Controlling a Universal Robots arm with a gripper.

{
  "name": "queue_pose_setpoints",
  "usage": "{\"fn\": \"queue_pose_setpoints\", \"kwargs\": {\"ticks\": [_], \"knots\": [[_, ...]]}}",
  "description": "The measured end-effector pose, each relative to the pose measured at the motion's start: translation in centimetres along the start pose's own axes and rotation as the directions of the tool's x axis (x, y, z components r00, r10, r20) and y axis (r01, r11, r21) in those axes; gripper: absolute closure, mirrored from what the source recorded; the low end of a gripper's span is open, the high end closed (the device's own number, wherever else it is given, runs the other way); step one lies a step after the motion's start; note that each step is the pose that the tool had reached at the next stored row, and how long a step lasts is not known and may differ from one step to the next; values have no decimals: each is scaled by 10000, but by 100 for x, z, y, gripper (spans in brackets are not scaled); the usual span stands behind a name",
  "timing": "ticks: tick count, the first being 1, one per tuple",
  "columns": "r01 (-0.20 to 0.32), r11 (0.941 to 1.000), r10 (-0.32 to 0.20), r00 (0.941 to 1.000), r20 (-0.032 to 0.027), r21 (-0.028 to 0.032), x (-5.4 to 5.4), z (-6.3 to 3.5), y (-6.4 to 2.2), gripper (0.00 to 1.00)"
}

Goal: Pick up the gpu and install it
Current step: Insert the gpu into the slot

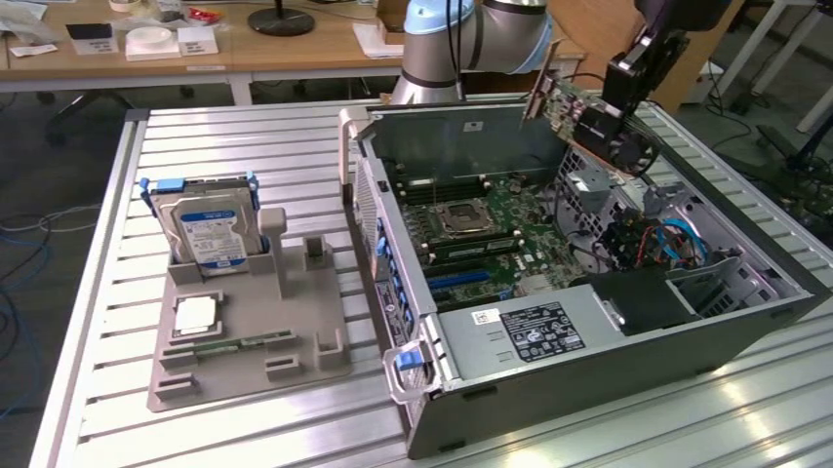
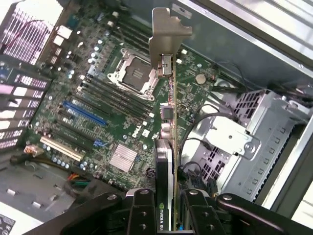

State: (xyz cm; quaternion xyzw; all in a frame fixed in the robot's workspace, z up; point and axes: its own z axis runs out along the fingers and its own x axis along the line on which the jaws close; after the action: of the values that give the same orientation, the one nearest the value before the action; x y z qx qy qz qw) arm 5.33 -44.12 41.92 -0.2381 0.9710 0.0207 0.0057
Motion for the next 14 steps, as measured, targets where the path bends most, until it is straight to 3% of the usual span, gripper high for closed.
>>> {"fn": "queue_pose_setpoints", "kwargs": {"ticks": [7, 14], "knots": [[875, 9962, -875, 9962, -43, -1, 0, 0, 0, 73], [1702, 9854, -1702, 9854, -85, -4, 0, 0, 1, 73]]}}
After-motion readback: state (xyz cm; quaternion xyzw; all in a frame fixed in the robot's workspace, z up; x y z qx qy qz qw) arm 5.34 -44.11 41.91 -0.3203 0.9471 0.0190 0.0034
